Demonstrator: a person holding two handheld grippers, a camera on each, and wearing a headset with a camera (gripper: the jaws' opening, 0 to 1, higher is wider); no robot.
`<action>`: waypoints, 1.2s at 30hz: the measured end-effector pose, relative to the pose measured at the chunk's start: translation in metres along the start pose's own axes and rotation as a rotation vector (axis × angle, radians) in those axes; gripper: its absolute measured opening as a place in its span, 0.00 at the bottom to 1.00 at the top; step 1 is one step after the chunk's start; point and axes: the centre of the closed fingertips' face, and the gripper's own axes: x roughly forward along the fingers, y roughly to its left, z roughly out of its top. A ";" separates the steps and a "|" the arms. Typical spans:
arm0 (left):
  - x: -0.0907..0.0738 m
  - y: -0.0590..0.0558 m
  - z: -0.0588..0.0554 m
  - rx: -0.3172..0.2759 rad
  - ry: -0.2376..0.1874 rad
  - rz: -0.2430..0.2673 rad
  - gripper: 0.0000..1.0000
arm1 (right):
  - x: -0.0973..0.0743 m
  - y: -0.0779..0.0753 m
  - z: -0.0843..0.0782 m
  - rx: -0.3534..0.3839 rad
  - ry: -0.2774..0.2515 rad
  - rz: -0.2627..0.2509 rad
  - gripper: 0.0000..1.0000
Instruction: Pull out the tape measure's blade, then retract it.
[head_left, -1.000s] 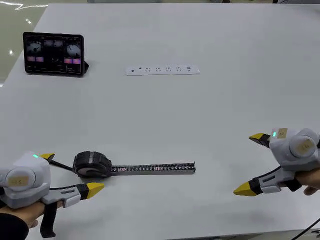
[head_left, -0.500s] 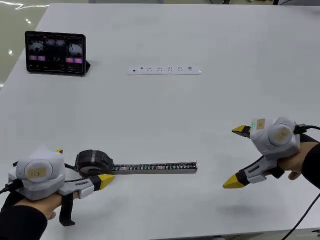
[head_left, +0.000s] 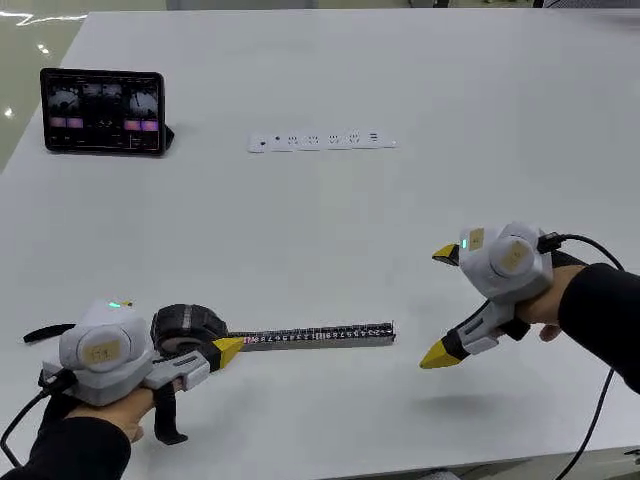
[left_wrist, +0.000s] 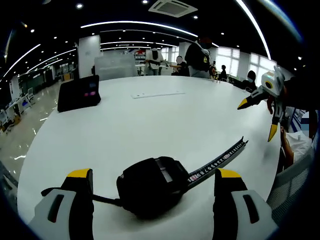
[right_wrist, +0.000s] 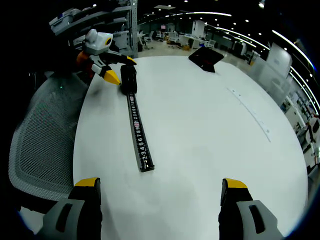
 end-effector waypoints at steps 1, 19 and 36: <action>0.001 0.001 0.001 -0.011 -0.006 0.009 0.99 | 0.003 -0.001 0.000 0.002 0.000 0.002 0.99; 0.003 0.006 0.002 -0.108 -0.113 0.146 0.99 | 0.041 0.014 0.026 -0.084 0.026 0.064 0.93; 0.009 0.004 0.009 -0.087 -0.156 0.166 0.99 | 0.057 0.023 0.017 -0.208 0.082 0.132 0.65</action>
